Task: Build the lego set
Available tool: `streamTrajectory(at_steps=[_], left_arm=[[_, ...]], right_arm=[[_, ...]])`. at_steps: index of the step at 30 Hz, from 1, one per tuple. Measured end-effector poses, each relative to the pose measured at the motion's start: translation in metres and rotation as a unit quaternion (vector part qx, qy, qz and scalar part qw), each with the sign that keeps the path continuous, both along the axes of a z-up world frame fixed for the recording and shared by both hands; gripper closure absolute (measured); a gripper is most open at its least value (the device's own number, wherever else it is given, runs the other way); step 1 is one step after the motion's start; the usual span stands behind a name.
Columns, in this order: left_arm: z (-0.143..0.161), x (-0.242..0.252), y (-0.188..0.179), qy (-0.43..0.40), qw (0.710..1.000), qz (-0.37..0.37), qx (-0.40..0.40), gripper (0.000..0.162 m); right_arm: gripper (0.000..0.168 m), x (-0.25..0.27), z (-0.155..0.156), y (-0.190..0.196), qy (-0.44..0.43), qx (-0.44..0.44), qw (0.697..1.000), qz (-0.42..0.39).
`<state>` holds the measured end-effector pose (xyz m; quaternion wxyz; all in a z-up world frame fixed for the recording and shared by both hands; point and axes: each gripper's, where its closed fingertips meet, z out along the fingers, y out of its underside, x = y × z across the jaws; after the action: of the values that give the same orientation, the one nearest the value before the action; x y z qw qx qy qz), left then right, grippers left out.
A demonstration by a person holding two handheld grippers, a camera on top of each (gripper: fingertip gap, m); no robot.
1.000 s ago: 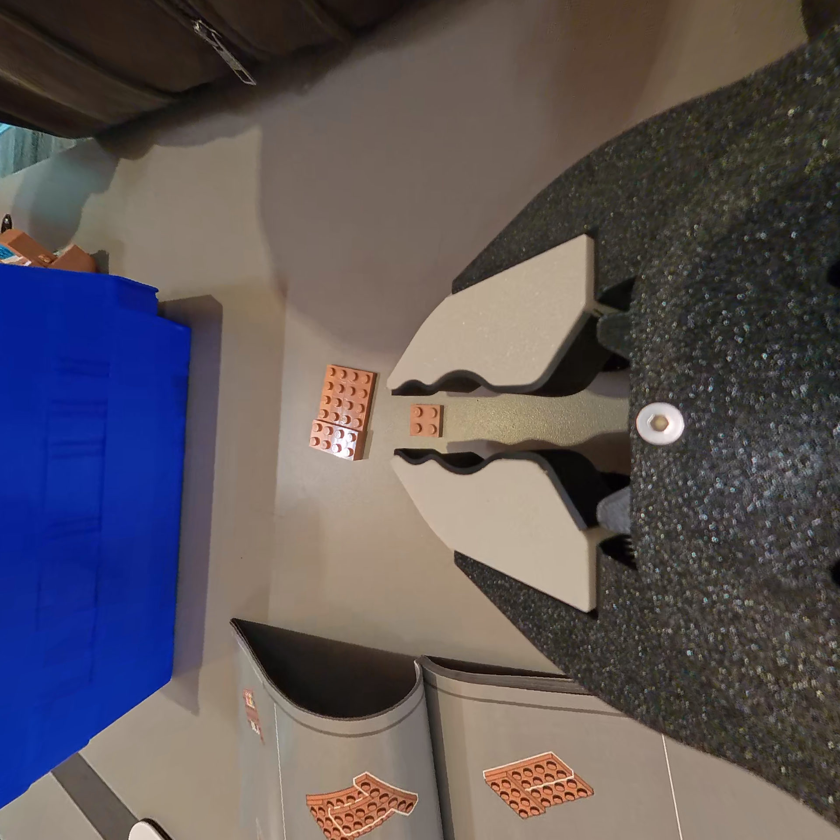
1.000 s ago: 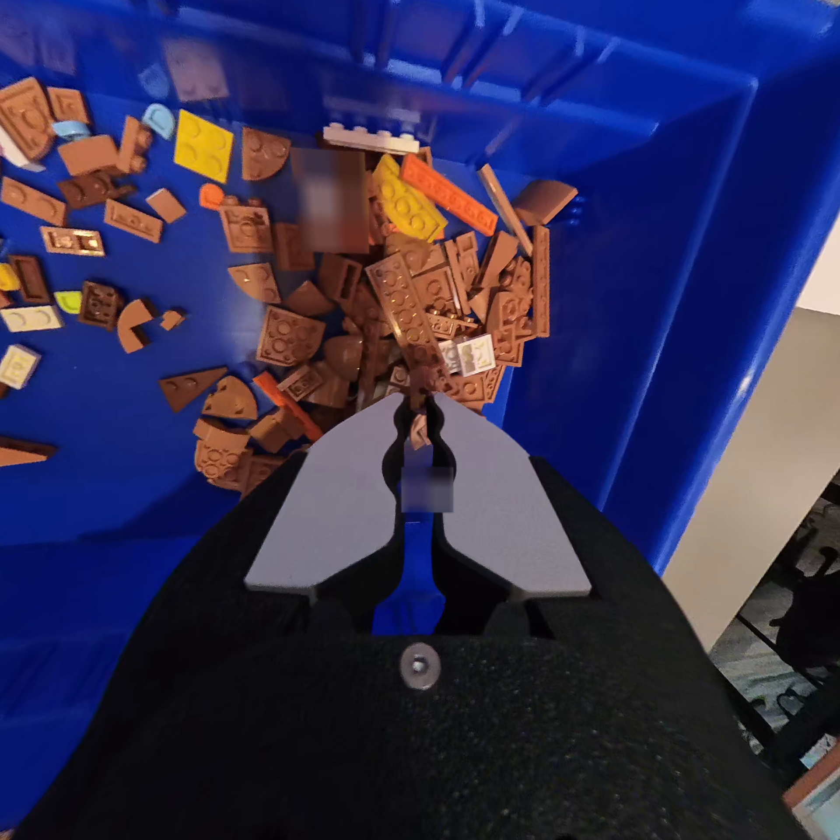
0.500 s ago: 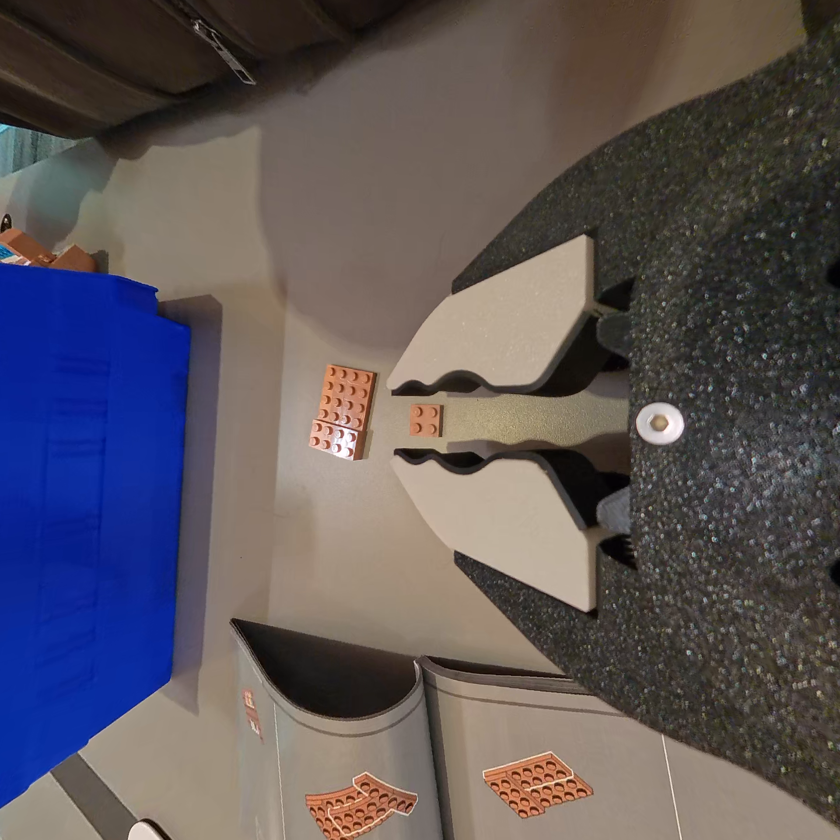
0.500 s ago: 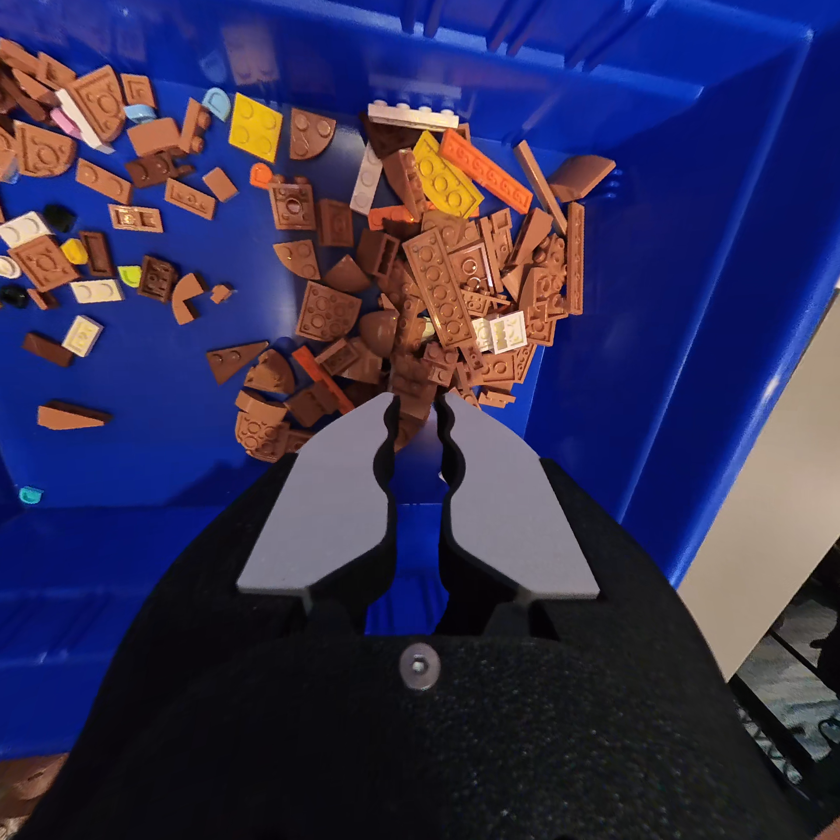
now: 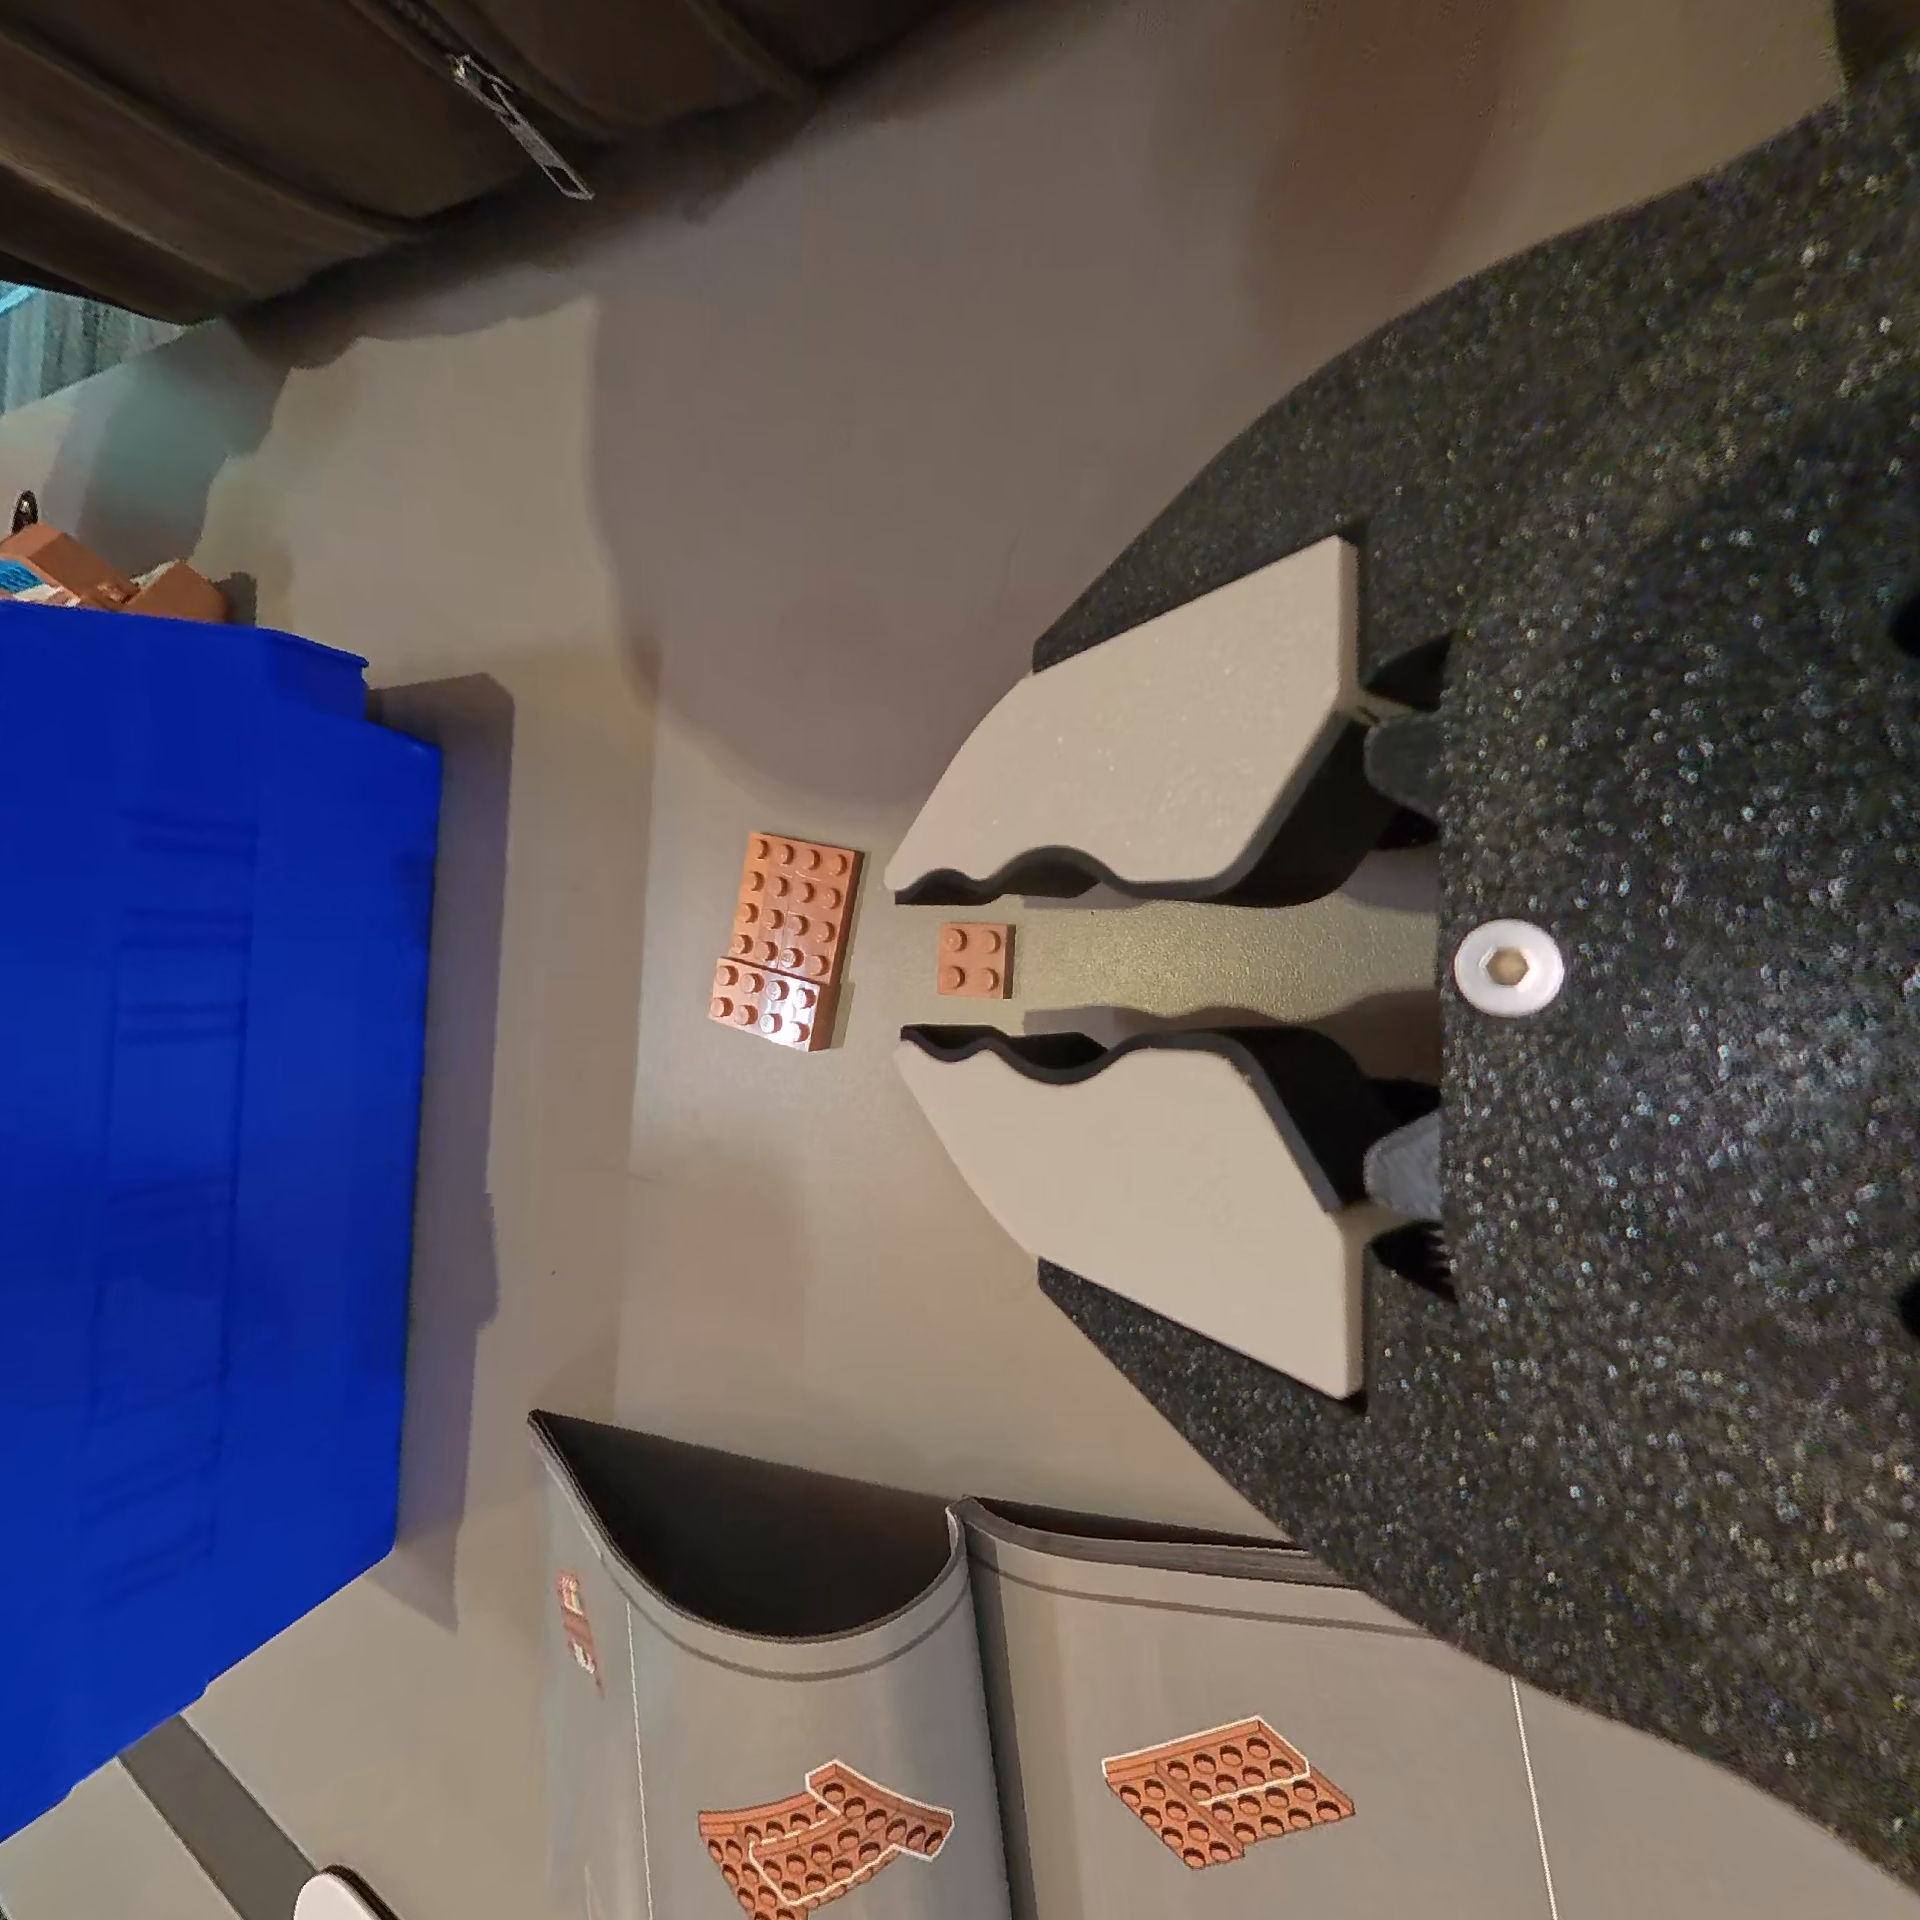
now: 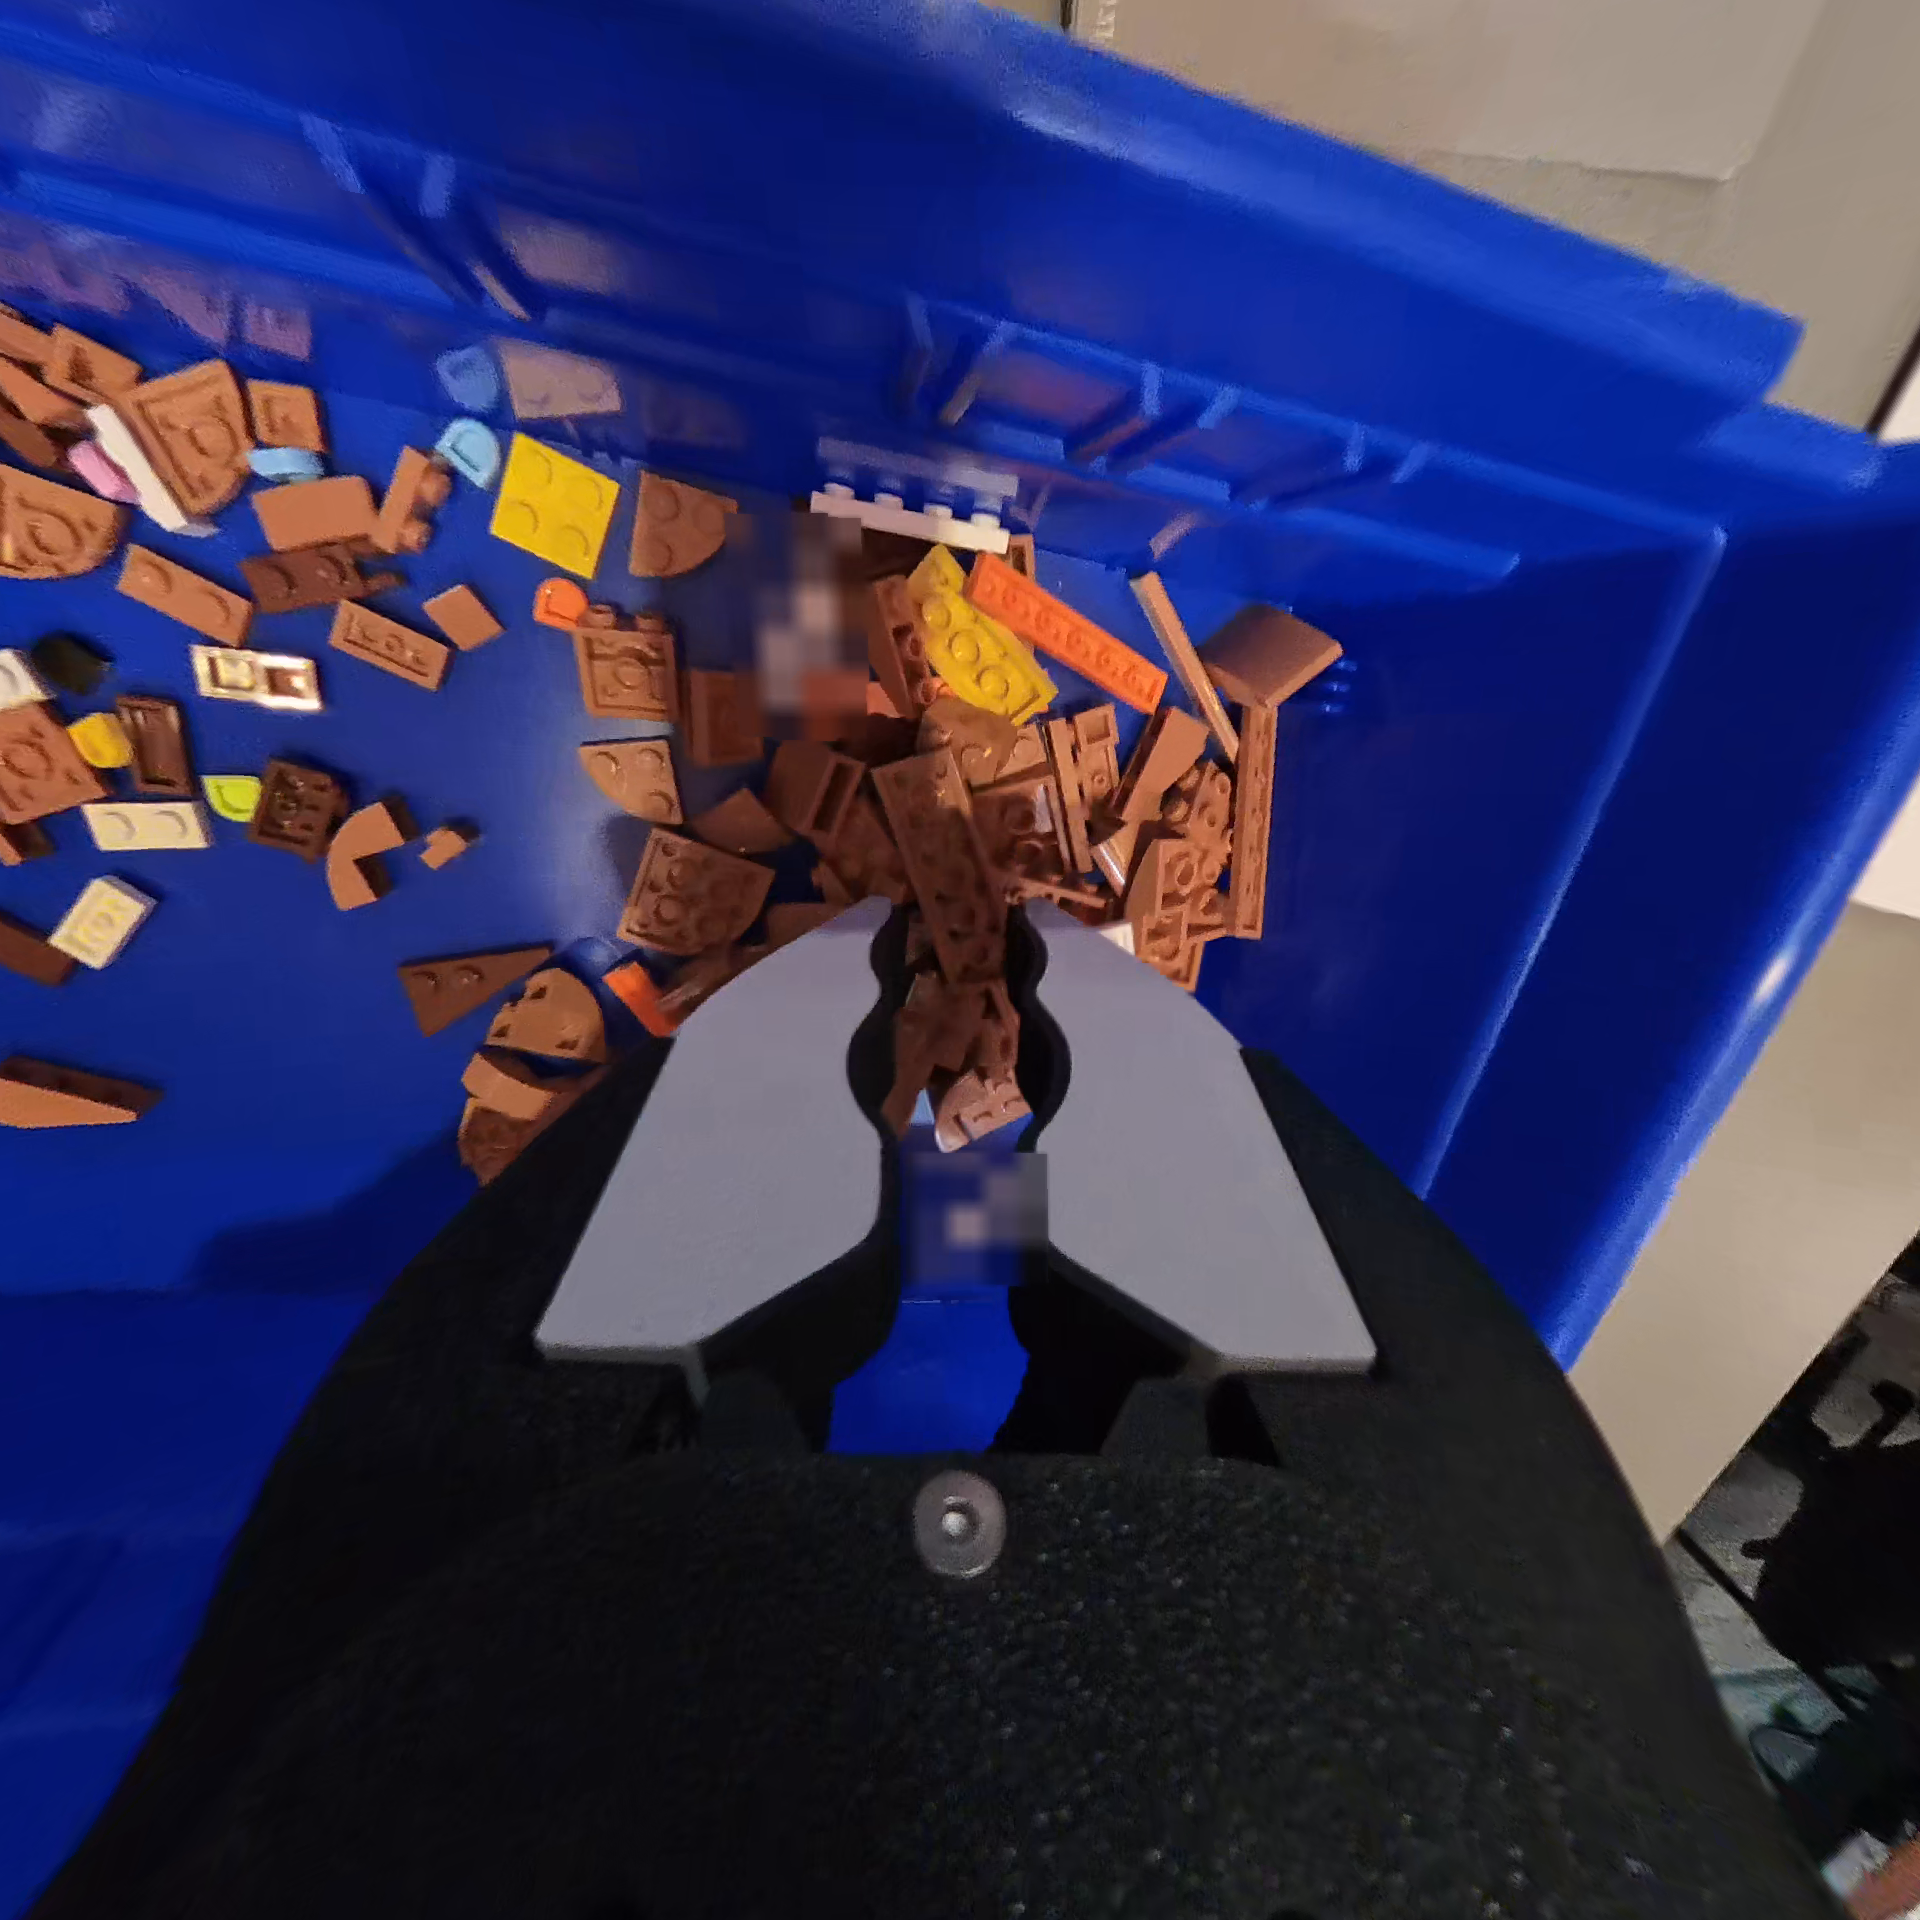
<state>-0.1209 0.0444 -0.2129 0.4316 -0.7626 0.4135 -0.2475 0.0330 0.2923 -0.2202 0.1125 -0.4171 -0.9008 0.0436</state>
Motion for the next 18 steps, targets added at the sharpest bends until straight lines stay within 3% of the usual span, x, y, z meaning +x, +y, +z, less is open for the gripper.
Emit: streamTrajectory(at_steps=[7, 18], left_arm=[[0.0, 0.0, 0.0, -0.001, 1.0, 0.0, 0.001, 0.14], [0.0, 0.001, 0.0, -0.001, 1.0, 0.0, -0.001, 0.14]], right_arm=[[0.151, 0.001, -0.012, 0.003, -0.041, 0.004, 0.999, -0.004], [0.151, 0.019, 0.007, 0.031, -0.032, 0.041, 0.997, -0.05]])
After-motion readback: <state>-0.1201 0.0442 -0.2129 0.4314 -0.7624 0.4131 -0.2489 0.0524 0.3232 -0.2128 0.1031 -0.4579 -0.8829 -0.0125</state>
